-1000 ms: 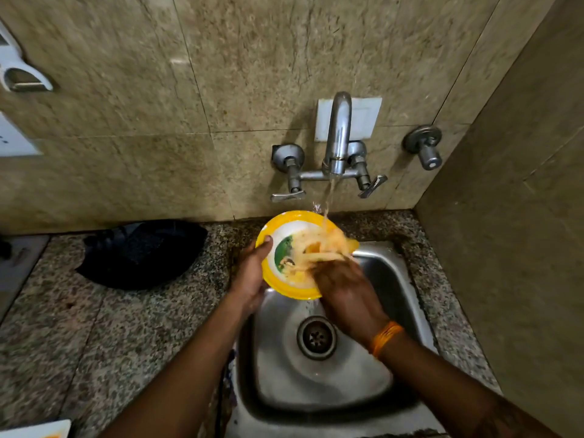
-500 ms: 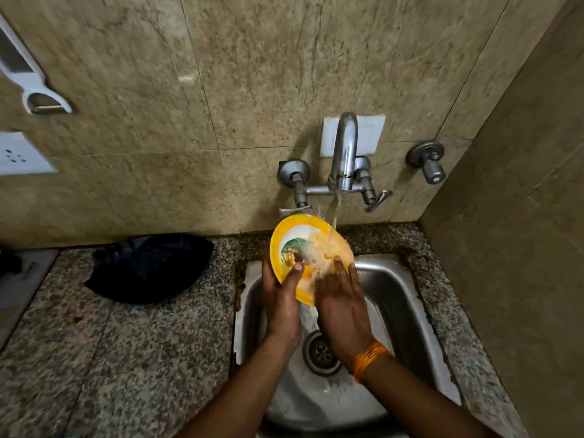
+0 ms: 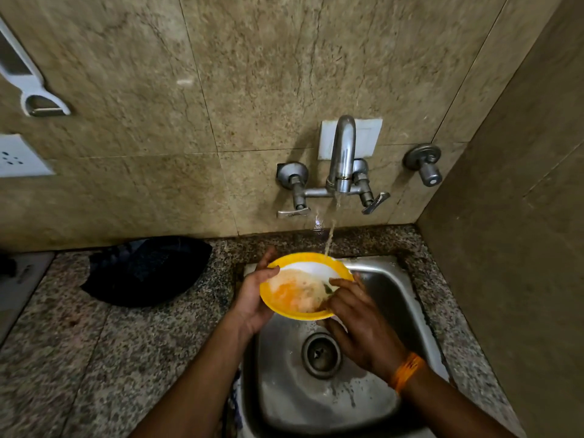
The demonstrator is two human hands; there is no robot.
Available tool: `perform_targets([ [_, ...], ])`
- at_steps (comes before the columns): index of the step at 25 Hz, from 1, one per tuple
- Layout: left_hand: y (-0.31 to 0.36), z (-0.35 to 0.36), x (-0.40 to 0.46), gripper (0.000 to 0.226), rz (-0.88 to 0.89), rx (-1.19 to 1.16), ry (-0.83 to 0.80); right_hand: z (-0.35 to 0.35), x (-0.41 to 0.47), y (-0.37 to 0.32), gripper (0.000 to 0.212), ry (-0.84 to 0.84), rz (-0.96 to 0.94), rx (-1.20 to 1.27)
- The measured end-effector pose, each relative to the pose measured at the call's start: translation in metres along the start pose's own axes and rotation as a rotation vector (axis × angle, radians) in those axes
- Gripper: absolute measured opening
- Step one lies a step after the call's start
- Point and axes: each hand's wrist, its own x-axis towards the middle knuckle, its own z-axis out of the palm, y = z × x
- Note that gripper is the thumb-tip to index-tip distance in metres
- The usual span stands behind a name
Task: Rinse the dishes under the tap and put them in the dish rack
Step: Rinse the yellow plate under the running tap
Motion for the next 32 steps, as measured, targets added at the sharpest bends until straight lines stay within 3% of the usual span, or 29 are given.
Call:
perform_targets([
  [3,-0.005,0.003,0.005,0.048,0.043,-0.017,0.002,0.009,-0.014,-0.012,0.019,0.089,0.225,0.275],
  [5,-0.013,0.000,0.006,0.054,0.024,0.046,0.060,0.017,-0.017,-0.020,0.024,0.128,0.488,0.595],
  [8,-0.024,-0.008,0.007,0.062,-0.021,0.332,0.138,0.034,-0.022,-0.023,0.026,0.216,0.944,1.052],
  [11,-0.033,-0.015,0.006,0.054,-0.021,0.544,0.196,0.044,-0.026,-0.022,0.036,0.230,1.290,1.405],
  [13,-0.035,-0.017,0.005,0.049,-0.013,0.576,0.194,0.045,-0.030,-0.023,0.036,0.195,1.411,1.473],
  [18,-0.036,-0.015,-0.001,0.049,-0.012,0.634,0.218,0.045,-0.033,-0.023,0.036,0.153,1.481,1.514],
  [21,-0.035,-0.012,-0.003,0.056,-0.081,0.594,0.278,0.038,-0.035,-0.024,0.035,0.085,1.370,1.503],
  [24,-0.032,-0.011,-0.004,0.074,-0.251,0.547,0.245,0.030,-0.035,-0.024,0.032,0.082,1.137,1.343],
  [28,-0.019,-0.003,0.000,0.093,-0.375,0.344,0.123,0.014,-0.026,-0.022,0.023,-0.020,0.527,0.542],
  [30,-0.010,0.007,0.004,0.089,-0.375,0.253,0.104,0.005,-0.020,-0.020,0.036,-0.183,0.202,-0.008],
  [32,-0.005,0.019,0.009,0.079,-0.318,0.242,0.150,-0.001,-0.013,-0.018,0.051,-0.238,0.106,-0.247],
])
